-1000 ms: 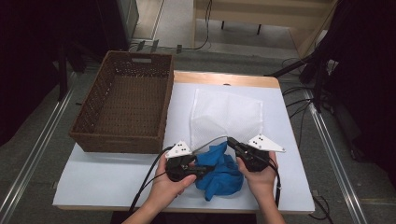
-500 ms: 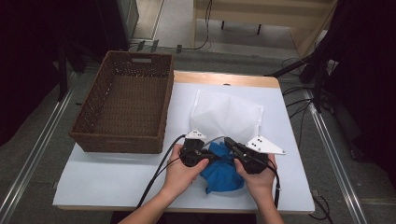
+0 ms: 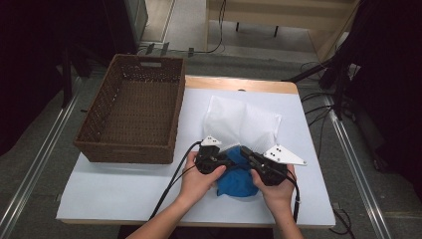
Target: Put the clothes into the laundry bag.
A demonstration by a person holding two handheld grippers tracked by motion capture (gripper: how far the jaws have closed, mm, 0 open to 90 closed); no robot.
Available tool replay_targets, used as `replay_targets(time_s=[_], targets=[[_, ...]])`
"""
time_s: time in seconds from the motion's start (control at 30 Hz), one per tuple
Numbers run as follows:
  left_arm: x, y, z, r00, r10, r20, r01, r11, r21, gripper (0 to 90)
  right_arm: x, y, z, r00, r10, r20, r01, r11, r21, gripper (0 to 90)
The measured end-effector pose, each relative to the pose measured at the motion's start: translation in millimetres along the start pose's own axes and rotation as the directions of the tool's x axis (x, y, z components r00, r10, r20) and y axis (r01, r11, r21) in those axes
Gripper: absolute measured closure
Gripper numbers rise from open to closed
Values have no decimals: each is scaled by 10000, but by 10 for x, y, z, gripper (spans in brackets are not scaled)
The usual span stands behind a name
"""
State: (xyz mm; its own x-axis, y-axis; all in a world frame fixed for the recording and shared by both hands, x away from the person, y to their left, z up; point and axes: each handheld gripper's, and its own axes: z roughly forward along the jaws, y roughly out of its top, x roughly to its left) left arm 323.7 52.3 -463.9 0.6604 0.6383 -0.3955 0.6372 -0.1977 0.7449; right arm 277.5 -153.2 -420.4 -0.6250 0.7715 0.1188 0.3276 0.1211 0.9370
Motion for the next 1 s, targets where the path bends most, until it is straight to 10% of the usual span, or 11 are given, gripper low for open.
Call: replay_targets(time_s=[0.37,0.53,0.7,0.8,1.0], targets=[[-108,-62,-543,9969,739,-262,-769,9866,-1437,298,-85,-19,-14,9995,247,181,-247,9997,-6,900],[-118,-193,-463,9960,713,-530,-707,9974,131,273,-68,-17,-6,9995,262,185,-262,9997,25,900],[-262,-331,-288,9826,1632,-888,-1535,9823,1069,272,-37,-19,9,9997,190,123,-191,9998,90,900],[-333,-330,-246,9683,2062,-1408,-1929,9759,1024,400,-31,-26,18,9997,223,67,-224,9997,112,900],[-312,-222,-266,9794,1623,-1199,-1541,9852,747,739,0,-26,28,9999,85,-99,-83,9999,127,900]])
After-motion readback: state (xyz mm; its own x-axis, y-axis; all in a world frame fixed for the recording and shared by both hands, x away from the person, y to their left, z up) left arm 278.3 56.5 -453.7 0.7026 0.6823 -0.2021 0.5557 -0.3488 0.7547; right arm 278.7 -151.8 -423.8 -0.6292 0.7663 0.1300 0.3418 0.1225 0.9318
